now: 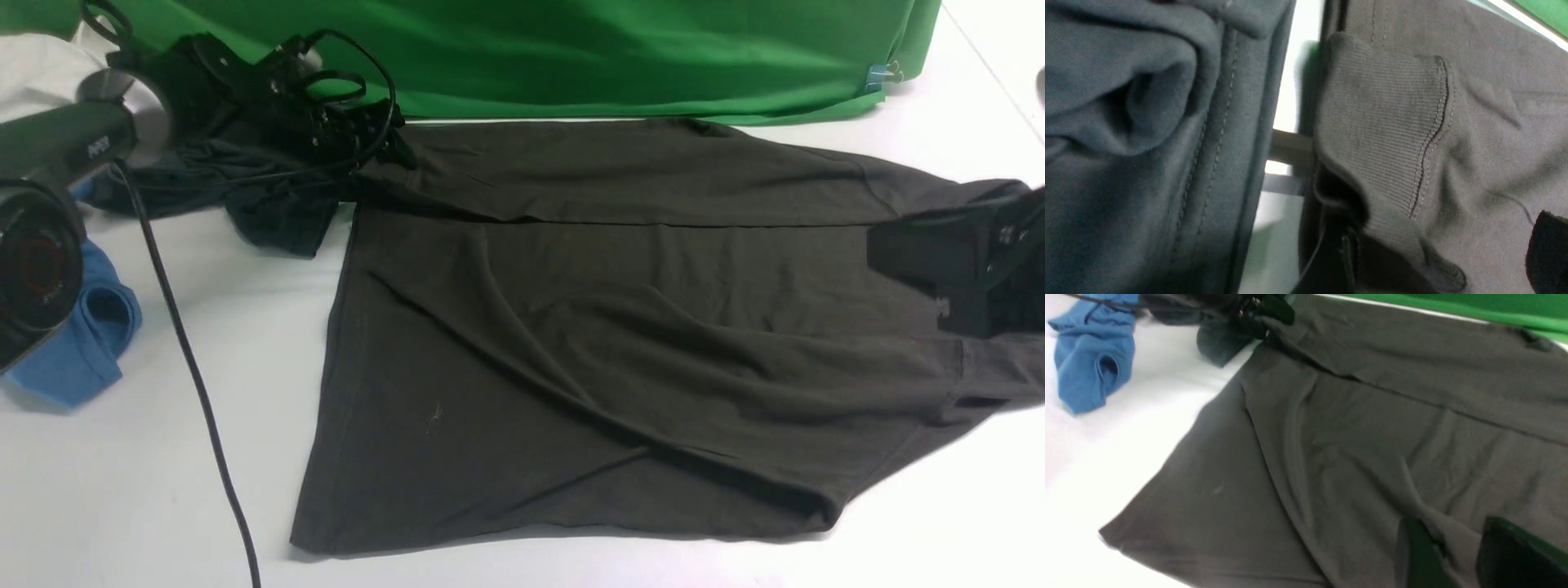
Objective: Fold a long-sleeved shirt on a white desktop.
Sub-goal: 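Grab the top left corner of the dark shirt with the left gripper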
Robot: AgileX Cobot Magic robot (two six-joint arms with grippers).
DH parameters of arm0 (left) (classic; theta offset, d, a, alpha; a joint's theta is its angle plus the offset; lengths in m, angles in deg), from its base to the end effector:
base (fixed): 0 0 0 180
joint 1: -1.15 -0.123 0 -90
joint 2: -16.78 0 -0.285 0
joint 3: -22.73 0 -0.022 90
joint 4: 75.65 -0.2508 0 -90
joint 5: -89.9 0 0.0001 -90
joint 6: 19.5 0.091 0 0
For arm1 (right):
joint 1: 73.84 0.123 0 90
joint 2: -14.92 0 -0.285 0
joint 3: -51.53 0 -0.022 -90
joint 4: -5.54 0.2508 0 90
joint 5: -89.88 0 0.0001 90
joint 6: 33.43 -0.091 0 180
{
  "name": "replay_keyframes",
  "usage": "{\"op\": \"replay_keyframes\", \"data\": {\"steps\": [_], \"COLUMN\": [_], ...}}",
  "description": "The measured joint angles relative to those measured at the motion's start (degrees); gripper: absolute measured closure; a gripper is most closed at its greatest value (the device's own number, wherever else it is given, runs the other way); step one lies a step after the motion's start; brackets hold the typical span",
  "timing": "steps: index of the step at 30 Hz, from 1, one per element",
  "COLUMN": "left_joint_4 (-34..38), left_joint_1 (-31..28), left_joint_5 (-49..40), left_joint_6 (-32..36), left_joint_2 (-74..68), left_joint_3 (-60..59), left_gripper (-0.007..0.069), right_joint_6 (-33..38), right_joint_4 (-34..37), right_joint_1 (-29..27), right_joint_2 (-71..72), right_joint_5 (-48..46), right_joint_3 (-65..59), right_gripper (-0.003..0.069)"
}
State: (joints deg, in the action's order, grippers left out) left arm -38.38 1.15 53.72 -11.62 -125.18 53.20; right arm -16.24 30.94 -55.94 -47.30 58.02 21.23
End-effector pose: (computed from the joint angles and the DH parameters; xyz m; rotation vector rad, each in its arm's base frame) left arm 0.5185 -0.0326 0.1605 -0.3544 2.4697 -0.6279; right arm 0.1782 0.0793 0.3393 -0.3807 2.1132 0.4753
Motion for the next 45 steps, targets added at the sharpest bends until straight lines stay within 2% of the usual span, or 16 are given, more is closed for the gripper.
{"op": "replay_keyframes", "data": {"steps": [5,9,10,11,12,15,18,21,30,36,41,42,45], "left_joint_4": [0.01,0.19,0.19,0.19,0.19,0.19,0.19,0.19,-2.61,-8.19,-11.21,-11.67,-11.91], "left_joint_1": [0.00,0.00,0.00,0.00,0.00,0.00,0.00,0.00,-0.02,0.00,0.00,0.00,0.00], "left_joint_5": [0.49,0.85,0.85,0.85,0.85,0.85,0.60,-0.11,-2.70,-8.99,-13.14,-13.77,-13.66], "left_joint_6": [1.38,3.49,3.60,4.08,4.15,4.23,4.23,4.28,5.14,4.62,-2.98,-5.94,-9.32], "left_joint_2": [-0.18,-0.18,-0.18,-0.18,-0.18,-0.18,-0.18,-0.13,5.24,11.14,11.42,10.55,8.62], "left_joint_3": [0.10,0.17,0.17,0.17,0.17,0.17,0.17,0.17,0.17,0.53,0.53,0.53,0.53], "left_gripper": [0.0081,0.0195,0.0202,0.0274,0.0282,0.0440,0.0564,0.0605,0.0607,0.0606,0.0584,0.0554,0.0483], "right_joint_6": [0.00,0.00,0.00,0.00,0.00,-0.29,-1.10,-1.31,-2.53,-2.81,-2.86,-2.86,-2.88], "right_joint_4": [0.00,0.00,0.00,0.00,0.00,0.00,0.00,0.00,0.00,0.00,0.00,0.00,0.00], "right_joint_1": [0.00,0.00,0.00,0.00,0.00,0.00,0.00,0.00,0.00,0.00,0.00,0.00,0.00], "right_joint_2": [0.00,0.00,0.00,0.00,0.00,0.00,0.00,0.00,0.00,0.00,0.00,0.00,0.00], "right_joint_5": [-0.53,-0.87,-0.92,-1.04,-1.06,-1.41,-2.10,-2.53,-3.28,-3.95,-4.97,-5.23,-5.29], "right_joint_3": [0.22,0.22,0.22,0.22,0.22,0.22,0.22,0.22,0.22,0.22,0.22,0.22,0.22], "right_gripper": [0.0419,0.0419,0.0419,0.0419,0.0419,0.0419,0.0419,0.0419,0.0419,0.0419,0.0419,0.0419,0.0419]}}
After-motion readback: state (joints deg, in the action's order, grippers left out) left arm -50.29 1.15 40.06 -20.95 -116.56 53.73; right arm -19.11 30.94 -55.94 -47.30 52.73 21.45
